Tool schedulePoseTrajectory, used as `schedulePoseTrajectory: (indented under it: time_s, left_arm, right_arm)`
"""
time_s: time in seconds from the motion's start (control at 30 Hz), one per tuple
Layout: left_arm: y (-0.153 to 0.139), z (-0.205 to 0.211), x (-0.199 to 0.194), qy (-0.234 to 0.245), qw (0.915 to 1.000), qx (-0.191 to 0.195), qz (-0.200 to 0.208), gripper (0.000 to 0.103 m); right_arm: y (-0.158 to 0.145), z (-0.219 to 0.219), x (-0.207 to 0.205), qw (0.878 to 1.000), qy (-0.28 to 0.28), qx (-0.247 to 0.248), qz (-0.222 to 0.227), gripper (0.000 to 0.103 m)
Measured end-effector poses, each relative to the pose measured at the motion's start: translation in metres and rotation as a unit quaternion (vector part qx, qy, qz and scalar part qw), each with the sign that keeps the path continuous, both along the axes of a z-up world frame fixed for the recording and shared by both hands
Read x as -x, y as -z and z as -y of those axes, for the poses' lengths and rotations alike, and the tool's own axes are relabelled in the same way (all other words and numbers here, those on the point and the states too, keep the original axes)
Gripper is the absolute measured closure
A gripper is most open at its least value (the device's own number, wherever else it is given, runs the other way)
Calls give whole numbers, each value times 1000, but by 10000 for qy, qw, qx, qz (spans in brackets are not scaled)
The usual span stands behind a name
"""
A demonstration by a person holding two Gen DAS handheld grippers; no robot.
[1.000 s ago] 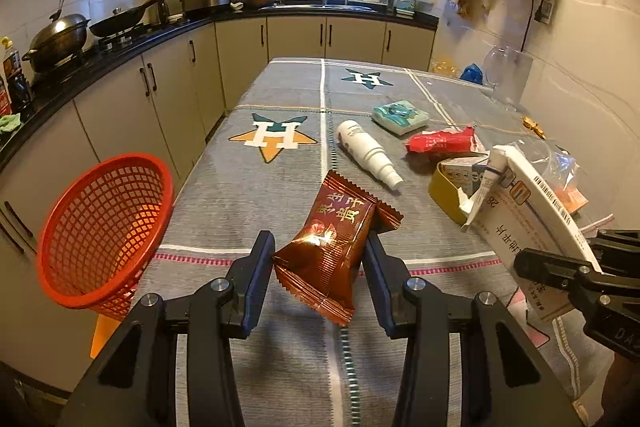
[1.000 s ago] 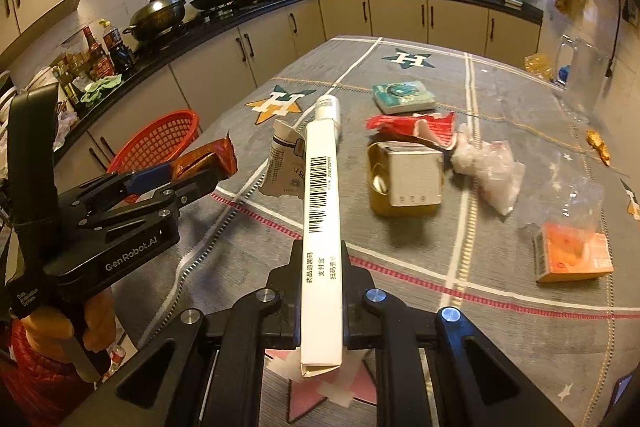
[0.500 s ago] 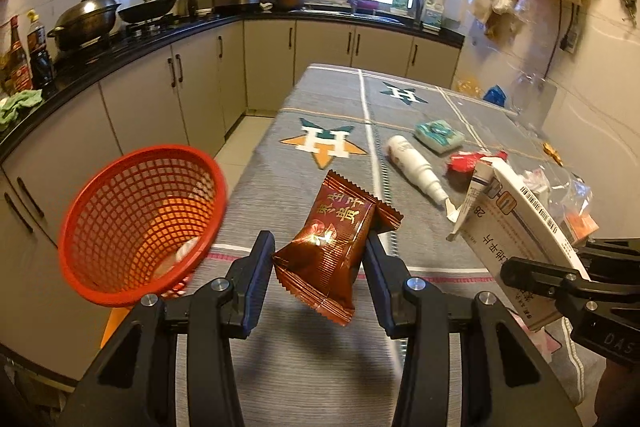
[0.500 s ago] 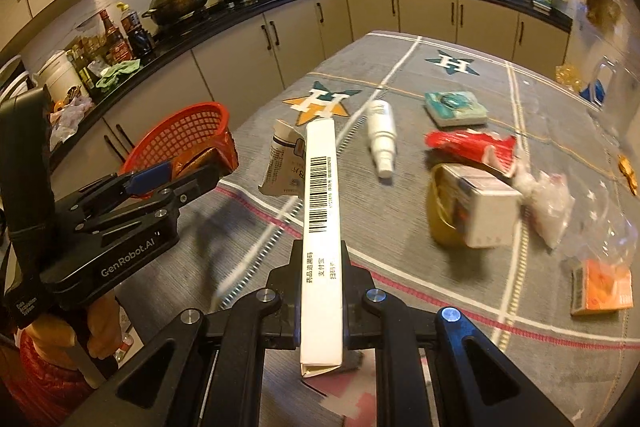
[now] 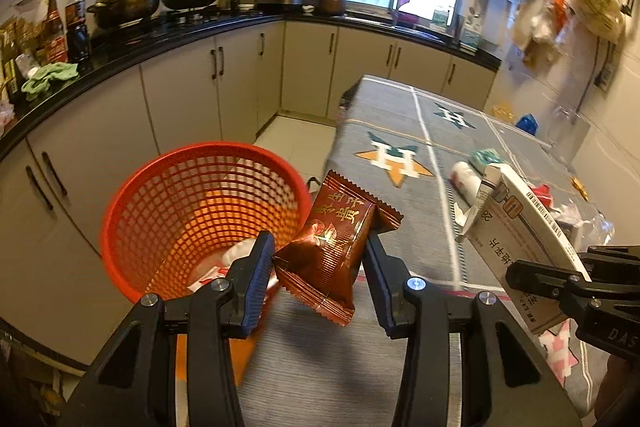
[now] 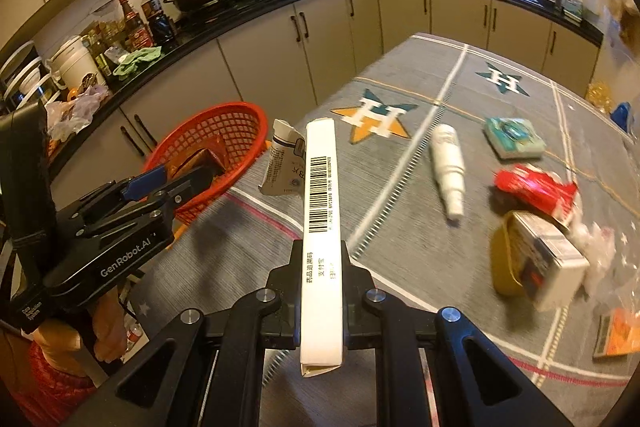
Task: Collect trash
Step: 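Carry the brown packet to the basket and open the left tool over it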
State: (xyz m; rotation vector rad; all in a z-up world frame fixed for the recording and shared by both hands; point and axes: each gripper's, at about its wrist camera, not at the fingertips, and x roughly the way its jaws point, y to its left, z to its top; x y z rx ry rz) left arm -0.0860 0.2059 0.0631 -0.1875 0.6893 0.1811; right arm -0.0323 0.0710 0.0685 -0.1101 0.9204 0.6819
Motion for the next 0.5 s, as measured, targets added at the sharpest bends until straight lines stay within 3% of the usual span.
schedulePoseTrajectory:
  time_s: [0.5]
  left_arm:
    - [12, -65, -5, -561, 9982, 201, -91, 59]
  right_arm:
    - [-1, -68, -19, 9984, -545, 93, -85, 89]
